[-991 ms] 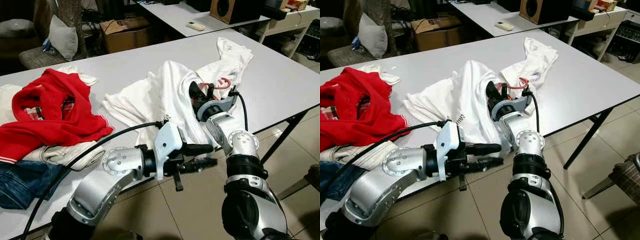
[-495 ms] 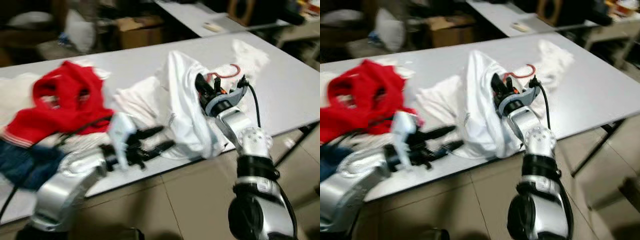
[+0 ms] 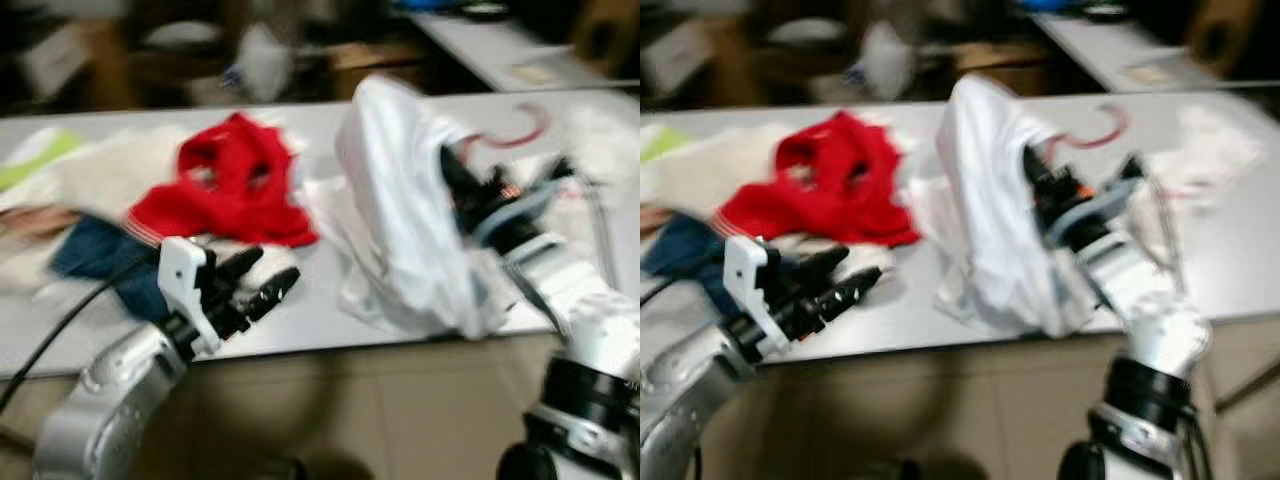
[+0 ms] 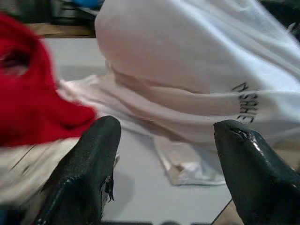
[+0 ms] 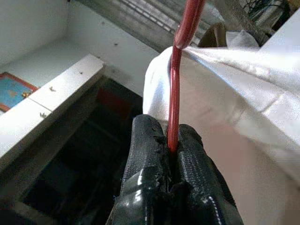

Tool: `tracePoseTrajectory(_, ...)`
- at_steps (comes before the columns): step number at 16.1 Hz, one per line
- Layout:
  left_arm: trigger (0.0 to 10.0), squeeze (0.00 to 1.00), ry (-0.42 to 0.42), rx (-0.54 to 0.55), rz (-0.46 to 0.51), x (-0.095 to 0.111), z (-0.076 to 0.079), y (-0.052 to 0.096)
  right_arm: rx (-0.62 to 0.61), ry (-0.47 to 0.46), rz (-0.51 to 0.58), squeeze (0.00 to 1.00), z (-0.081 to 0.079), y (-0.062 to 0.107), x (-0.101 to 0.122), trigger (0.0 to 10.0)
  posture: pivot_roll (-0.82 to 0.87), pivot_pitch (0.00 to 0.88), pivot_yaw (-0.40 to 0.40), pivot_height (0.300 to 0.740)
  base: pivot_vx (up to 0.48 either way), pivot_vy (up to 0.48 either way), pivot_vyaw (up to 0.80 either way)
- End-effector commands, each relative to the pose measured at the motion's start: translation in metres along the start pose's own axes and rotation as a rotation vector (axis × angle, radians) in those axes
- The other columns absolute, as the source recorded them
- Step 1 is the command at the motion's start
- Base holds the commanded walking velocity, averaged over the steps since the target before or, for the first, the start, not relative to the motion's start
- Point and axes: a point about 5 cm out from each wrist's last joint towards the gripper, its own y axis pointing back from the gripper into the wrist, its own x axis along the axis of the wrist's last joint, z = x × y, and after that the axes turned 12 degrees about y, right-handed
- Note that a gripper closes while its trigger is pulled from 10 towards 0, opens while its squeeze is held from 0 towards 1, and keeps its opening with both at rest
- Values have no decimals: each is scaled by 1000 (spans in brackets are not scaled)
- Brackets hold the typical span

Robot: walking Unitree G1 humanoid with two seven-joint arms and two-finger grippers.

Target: Hang hanger

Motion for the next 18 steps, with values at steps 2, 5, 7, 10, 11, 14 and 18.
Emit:
tracePoseTrajectory(2, 10000, 392, -22, 80, 1, -3, -4, 1, 50, 86, 20, 0, -19, 10, 19, 10000, -40, 7, 28, 740, 0, 0, 800)
tracePoseTrajectory(5, 10000, 333, -21, 92, 7, -3, -4, 0, 106, 165, 22, 0, -35, 13, 29, 10000, -43, 9, 26, 740, 0, 0, 800)
tracePoseTrajectory(7, 10000, 306, -21, 95, 14, -2, -3, -1, 175, 223, 49, 0, -55, 12, 43, 10000, -46, 14, 27, 740, 0, 0, 800)
tracePoseTrajectory(10, 10000, 298, -23, 94, 28, 0, -1, -1, 299, 295, 88, 0, -95, 7, 62, 10000, -47, 15, 24, 740, 0, 0, 794)
tracePoseTrajectory(11, 10000, 294, -25, 91, 37, 2, 0, -1, 379, 320, 57, 0, -117, 4, 63, 10000, -46, 13, 22, 740, 0, 0, 794)
tracePoseTrajectory(14, 10000, 294, -29, 84, 45, 5, 1, -2, 456, 310, 11, 0, -128, 4, 60, 10000, -47, 11, 21, 740, 0, 0, 794)
tracePoseTrajectory(18, 10000, 290, -35, 94, 55, 6, 1, 0, 493, 295, -84, 0, -134, 2, 40, 10000, -32, 7, -2, 740, 0, 0, 797)
